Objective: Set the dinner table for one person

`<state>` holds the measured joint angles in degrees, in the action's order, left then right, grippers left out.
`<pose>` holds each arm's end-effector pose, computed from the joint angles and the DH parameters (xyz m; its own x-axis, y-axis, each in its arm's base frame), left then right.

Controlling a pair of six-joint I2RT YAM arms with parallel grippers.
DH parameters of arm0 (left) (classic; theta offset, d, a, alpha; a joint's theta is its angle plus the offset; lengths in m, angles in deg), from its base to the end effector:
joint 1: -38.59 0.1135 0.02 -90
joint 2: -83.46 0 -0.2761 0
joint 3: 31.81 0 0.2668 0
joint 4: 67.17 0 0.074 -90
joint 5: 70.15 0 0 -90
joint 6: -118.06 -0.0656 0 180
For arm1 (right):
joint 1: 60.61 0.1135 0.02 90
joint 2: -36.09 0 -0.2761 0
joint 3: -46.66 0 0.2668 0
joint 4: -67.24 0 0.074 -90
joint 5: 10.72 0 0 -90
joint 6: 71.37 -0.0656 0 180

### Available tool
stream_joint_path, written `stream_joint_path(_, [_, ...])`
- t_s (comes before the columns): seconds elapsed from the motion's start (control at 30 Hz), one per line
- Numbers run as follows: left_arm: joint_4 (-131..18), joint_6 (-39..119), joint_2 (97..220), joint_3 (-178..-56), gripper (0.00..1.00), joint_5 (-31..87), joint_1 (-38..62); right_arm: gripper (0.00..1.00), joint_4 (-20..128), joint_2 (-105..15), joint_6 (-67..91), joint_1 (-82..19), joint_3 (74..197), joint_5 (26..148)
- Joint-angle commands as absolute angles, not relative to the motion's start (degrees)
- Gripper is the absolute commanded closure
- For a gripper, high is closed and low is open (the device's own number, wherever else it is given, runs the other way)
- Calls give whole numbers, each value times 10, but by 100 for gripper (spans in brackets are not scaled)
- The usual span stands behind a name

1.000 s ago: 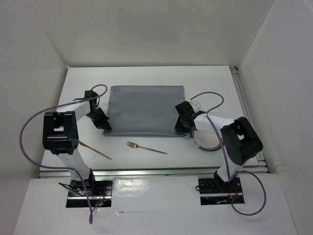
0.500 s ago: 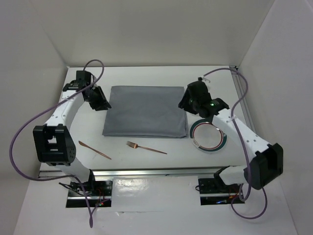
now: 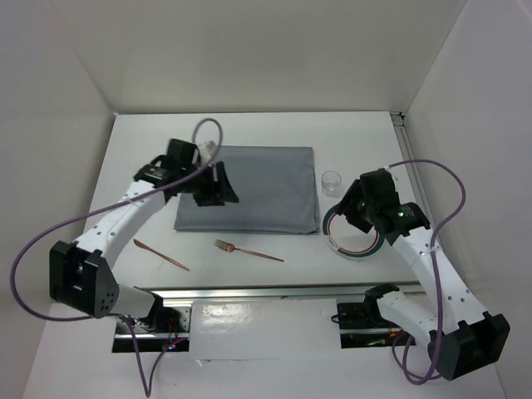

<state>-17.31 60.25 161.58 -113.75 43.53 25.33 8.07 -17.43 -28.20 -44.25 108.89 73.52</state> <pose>0.3078 -0.0996 0.3049 -0.8494 -0.3011 -0.4334 0.0342 0.7882 -0.6145 0.2017 0.0523 0.2685 -0.6659 0.5608 -0.4920 0.3899 0.8239 0.4113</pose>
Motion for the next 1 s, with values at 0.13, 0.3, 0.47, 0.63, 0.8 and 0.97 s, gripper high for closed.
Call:
stream_joint_path(0.13, [-356, 753, 1724, -1118, 22, 438, 16, 29, 45, -187, -258, -443, 1252, 741])
stream_joint_path(0.3, [-568, 871, 1815, -1109, 30, 466, -64, 28, -16, -175, -239, -449, 1368, 716])
stream_joint_path(0.47, [-538, 902, 1927, -1218, 25, 411, -115, 25, -74, -170, -229, -449, 1461, 679])
stream_joint_path(0.63, [-646, 992, 1988, -1196, 21, 416, -133, 24, -100, -160, -222, -449, 1512, 663])
stream_joint_path(0.8, [-678, 1018, 2048, -1207, 19, 400, -146, 23, -113, -148, -228, -426, 1512, 646])
stream_joint_path(0.97, [-699, 1023, 2084, -1226, 25, 385, -151, 22, -113, -130, -233, -419, 1506, 646])
